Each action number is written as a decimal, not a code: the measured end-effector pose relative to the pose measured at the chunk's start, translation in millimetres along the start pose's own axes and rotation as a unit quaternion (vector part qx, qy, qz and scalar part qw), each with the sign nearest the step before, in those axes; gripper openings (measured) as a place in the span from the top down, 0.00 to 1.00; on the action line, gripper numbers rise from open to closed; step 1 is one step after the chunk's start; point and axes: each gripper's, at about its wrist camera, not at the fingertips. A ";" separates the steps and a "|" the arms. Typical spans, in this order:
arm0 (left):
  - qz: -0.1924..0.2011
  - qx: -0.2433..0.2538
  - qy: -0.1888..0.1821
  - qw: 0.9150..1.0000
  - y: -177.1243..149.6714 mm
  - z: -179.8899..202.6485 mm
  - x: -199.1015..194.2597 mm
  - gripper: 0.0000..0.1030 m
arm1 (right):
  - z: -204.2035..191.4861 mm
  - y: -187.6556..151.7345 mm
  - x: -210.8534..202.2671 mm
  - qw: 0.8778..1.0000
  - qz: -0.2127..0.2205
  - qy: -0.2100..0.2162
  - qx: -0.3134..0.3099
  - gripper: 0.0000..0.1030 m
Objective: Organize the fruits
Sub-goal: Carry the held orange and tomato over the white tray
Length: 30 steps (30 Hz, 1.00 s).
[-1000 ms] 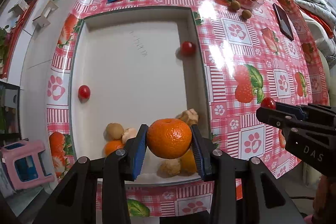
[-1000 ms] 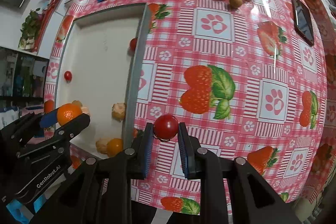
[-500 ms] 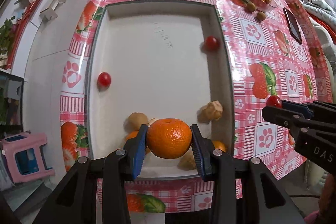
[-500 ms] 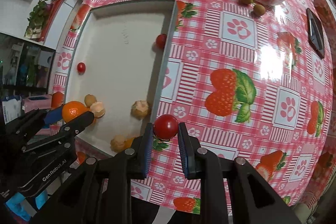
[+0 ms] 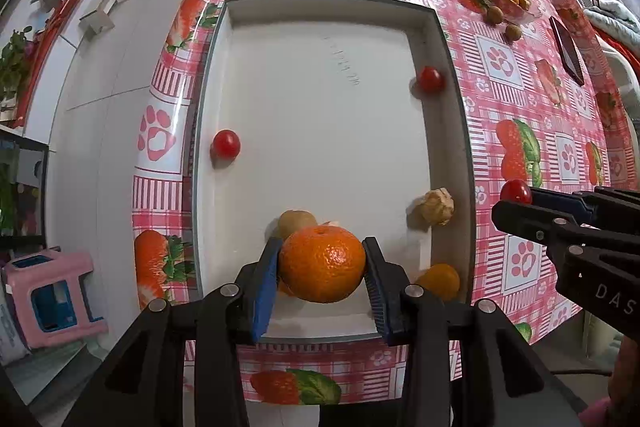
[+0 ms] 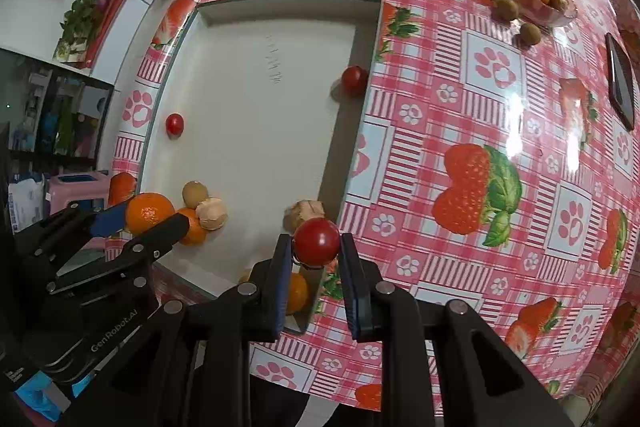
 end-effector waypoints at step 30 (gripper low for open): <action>0.000 0.029 -0.001 1.000 5.2 -5.7 -0.9 0.60 | -21.9 12.9 4.6 1.000 0.008 0.004 -0.012 0.76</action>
Point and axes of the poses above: each gripper's, at about its wrist camera, not at the fingertips, and x roughly the way its jaws point, z to its right, y to its top, and after that the axes turned 5 degrees about z, right-handed
